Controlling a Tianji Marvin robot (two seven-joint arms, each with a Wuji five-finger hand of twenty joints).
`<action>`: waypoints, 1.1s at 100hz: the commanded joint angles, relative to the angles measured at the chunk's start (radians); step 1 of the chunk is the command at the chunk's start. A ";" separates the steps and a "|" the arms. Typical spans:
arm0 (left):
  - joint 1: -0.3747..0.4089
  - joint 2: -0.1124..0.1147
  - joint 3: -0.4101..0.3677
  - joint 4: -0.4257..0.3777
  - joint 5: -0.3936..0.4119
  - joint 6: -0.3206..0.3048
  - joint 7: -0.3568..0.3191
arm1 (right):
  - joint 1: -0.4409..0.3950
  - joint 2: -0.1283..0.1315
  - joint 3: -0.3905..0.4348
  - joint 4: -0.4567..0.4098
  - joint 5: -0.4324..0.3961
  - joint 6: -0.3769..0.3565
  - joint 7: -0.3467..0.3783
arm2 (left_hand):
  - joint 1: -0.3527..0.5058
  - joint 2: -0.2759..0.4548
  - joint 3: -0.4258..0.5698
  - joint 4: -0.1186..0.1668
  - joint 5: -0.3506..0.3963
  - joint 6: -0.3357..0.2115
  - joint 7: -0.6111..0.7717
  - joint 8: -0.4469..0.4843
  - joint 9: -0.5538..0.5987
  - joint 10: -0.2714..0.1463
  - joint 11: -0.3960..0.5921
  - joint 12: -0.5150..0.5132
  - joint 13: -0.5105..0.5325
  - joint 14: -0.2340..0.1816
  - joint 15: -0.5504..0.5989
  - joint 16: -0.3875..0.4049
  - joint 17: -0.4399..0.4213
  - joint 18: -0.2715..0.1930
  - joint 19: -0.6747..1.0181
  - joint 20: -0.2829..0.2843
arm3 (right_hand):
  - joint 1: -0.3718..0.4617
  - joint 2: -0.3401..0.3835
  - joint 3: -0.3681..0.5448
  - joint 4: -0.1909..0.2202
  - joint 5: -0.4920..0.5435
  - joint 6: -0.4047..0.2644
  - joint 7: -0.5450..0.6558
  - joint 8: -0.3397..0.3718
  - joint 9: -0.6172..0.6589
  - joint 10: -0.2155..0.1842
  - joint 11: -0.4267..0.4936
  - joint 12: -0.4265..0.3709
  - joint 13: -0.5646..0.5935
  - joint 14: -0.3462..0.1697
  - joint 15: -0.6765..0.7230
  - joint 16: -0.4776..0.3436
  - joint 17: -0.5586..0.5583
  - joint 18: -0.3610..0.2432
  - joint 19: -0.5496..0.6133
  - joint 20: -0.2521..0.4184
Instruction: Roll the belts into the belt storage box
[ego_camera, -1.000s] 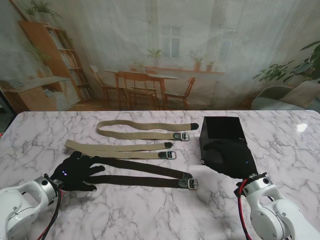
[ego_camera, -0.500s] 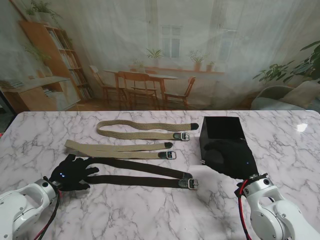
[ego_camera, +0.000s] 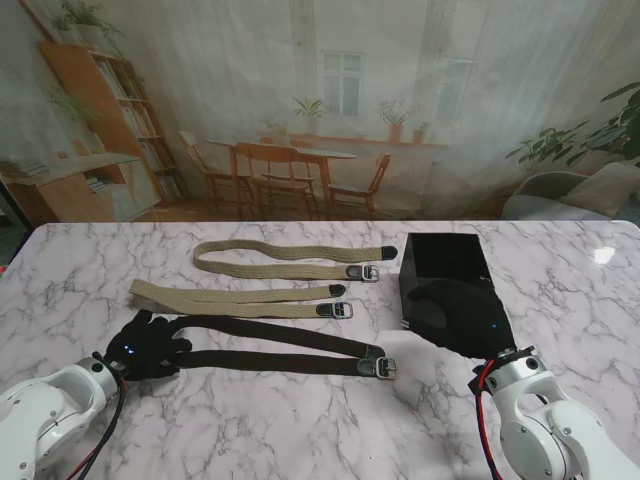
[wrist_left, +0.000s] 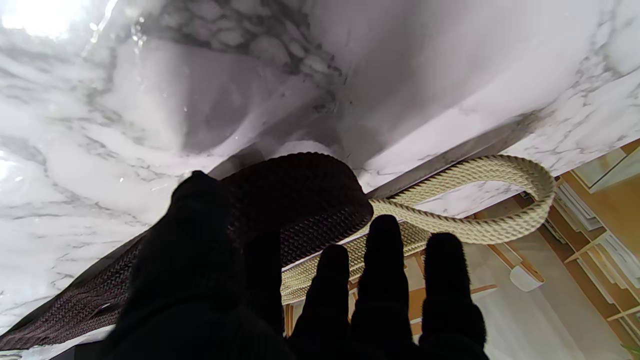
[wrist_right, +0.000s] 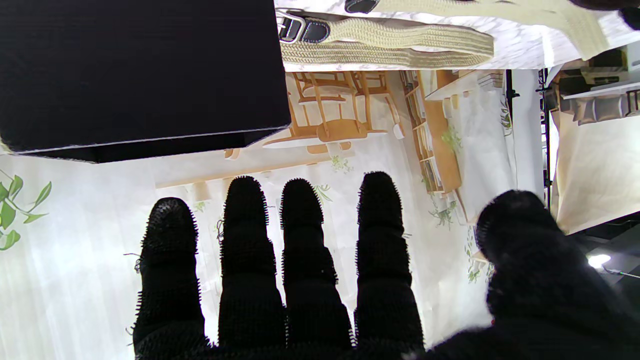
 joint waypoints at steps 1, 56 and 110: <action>-0.011 0.002 0.013 0.020 0.002 0.012 -0.010 | -0.002 0.000 -0.003 -0.002 -0.001 0.003 0.006 | 0.064 -0.029 0.028 0.001 0.031 -0.026 0.049 0.062 -0.041 0.006 0.016 -0.008 -0.017 -0.003 0.009 -0.010 0.001 0.003 0.016 0.017 | -0.004 0.032 0.001 0.014 0.023 0.007 0.004 0.006 -0.003 -0.001 -0.002 0.002 0.007 -0.015 0.029 0.005 -0.008 -0.016 0.008 0.011; -0.021 0.007 0.045 0.031 0.016 0.020 -0.038 | -0.004 -0.001 -0.001 -0.004 -0.003 0.003 0.004 | 0.176 -0.070 0.054 -0.003 0.108 -0.075 0.421 0.215 -0.026 -0.009 0.058 0.009 -0.019 -0.020 0.020 -0.005 0.006 -0.014 0.051 0.020 | -0.004 0.032 0.002 0.014 0.023 0.007 0.005 0.007 -0.006 -0.001 -0.002 0.001 0.004 -0.016 0.028 0.005 -0.009 -0.017 0.008 0.012; 0.023 0.005 0.007 -0.025 0.042 -0.005 0.021 | -0.011 0.000 -0.001 -0.011 -0.007 -0.002 0.004 | 0.181 -0.071 0.064 -0.002 0.097 -0.070 0.464 0.190 0.101 -0.046 0.106 0.046 0.010 -0.016 0.033 0.003 0.011 -0.007 0.064 0.023 | -0.003 0.032 0.001 0.014 0.024 0.008 0.005 0.007 0.004 -0.004 0.001 0.003 0.008 -0.015 0.029 0.005 -0.008 -0.017 0.007 0.012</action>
